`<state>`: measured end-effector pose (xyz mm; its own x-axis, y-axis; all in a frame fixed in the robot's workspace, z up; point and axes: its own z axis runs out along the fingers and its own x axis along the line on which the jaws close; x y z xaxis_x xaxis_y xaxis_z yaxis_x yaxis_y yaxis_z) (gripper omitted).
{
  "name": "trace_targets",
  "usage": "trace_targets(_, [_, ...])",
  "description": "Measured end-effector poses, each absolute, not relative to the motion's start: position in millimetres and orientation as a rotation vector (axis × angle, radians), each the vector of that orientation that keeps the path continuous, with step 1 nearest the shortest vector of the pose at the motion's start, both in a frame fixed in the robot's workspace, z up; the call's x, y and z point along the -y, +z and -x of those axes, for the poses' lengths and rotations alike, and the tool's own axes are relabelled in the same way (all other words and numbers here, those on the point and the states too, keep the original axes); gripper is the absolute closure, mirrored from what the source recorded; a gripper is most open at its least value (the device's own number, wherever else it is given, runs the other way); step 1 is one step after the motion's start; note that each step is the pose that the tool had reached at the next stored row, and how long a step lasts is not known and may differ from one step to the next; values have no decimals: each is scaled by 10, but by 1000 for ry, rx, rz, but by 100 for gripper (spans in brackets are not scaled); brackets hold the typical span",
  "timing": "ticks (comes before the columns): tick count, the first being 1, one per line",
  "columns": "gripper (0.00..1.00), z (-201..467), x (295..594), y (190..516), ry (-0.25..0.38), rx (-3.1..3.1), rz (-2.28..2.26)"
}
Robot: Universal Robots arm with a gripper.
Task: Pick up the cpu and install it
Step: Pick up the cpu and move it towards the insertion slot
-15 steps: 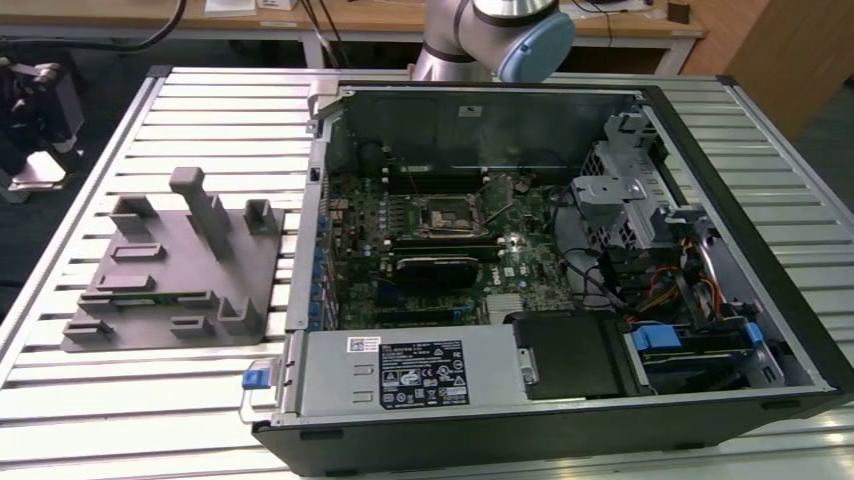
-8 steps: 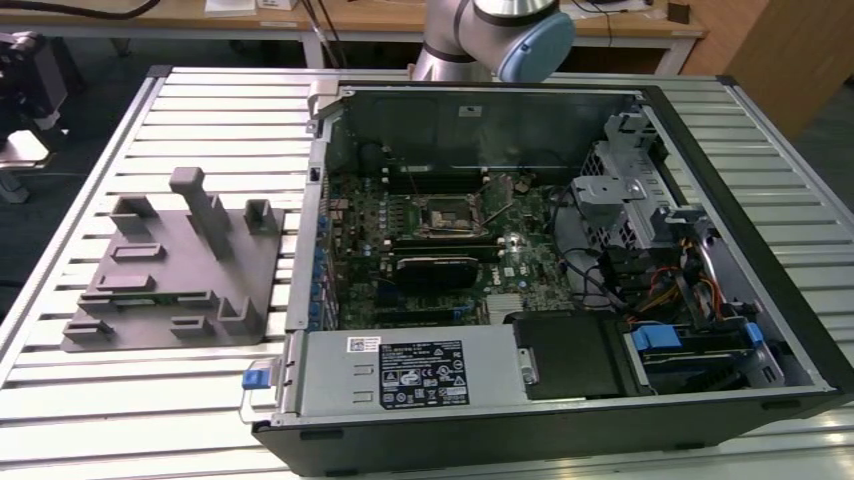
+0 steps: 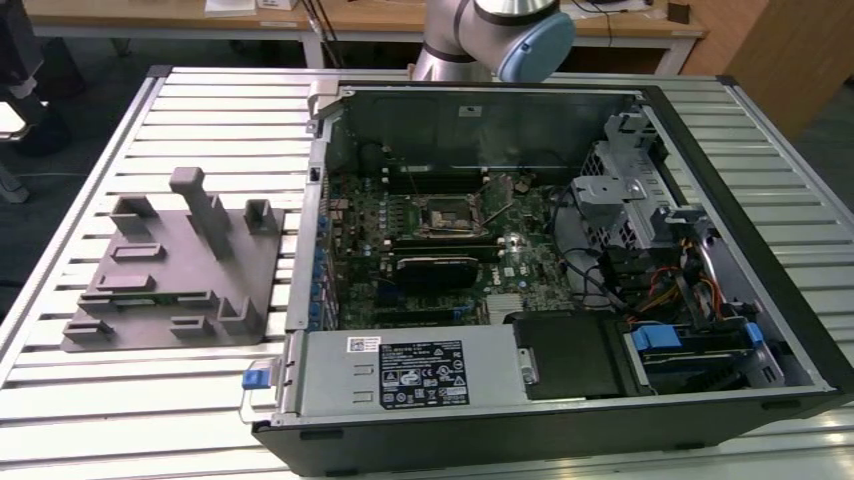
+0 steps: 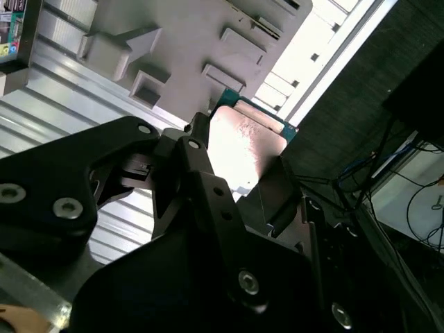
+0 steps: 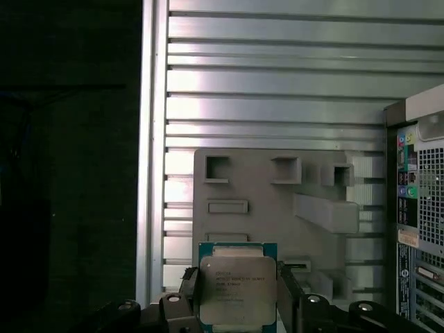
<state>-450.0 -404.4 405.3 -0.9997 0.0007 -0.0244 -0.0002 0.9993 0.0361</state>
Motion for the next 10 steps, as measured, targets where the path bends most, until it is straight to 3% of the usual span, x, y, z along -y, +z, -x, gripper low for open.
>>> trace_targets(10, [47, 4431, 4044, 4066, 59, -3117, 0])
